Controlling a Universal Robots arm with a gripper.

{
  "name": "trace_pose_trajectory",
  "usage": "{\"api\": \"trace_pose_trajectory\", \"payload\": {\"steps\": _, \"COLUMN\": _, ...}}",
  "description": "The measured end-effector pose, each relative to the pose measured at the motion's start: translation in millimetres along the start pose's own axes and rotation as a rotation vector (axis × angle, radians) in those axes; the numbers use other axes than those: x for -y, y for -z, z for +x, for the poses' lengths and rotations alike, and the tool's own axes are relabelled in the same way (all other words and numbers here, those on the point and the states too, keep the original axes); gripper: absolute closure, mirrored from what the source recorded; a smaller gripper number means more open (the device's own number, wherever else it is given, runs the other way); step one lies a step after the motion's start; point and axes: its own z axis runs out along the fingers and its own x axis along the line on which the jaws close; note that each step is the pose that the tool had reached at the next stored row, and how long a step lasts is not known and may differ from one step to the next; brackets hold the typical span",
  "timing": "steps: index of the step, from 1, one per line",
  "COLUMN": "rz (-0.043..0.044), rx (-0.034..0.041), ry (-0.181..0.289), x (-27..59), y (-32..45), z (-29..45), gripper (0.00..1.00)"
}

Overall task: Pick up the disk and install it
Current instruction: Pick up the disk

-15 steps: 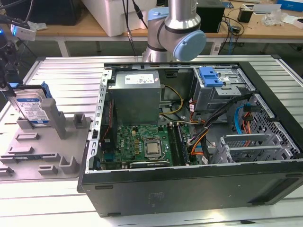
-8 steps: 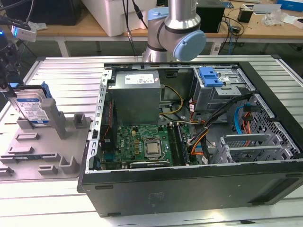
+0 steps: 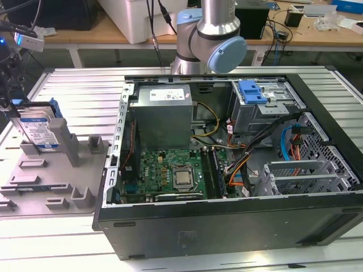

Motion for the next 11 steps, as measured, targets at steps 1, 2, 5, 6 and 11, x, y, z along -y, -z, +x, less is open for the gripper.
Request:
{"api": "trace_pose_trajectory", "payload": {"steps": 1, "rz": 0.0, "rx": 0.0, "ry": 0.0, "x": 0.0, "y": -0.3, "z": 0.0, "gripper": 0.44}}
{"api": "trace_pose_trajectory", "payload": {"steps": 2, "rz": 0.0, "rx": 0.0, "ry": 0.0, "x": -0.1, "y": -0.5, "z": 0.0, "gripper": 0.44}}
{"api": "trace_pose_trajectory", "payload": {"steps": 5, "rz": 0.0, "rx": 0.0, "ry": 0.0, "x": -0.1, "y": -1.3, "z": 0.0, "gripper": 0.44}}
{"api": "trace_pose_trajectory", "payload": {"steps": 6, "rz": 0.0, "rx": 0.0, "ry": 0.0, "x": -0.1, "y": -1.5, "z": 0.0, "gripper": 0.44}}
{"api": "trace_pose_trajectory", "payload": {"steps": 11, "rz": 0.0, "rx": 0.0, "ry": 0.0, "x": 0.0, "y": -3.1, "z": 0.0, "gripper": 0.44}}
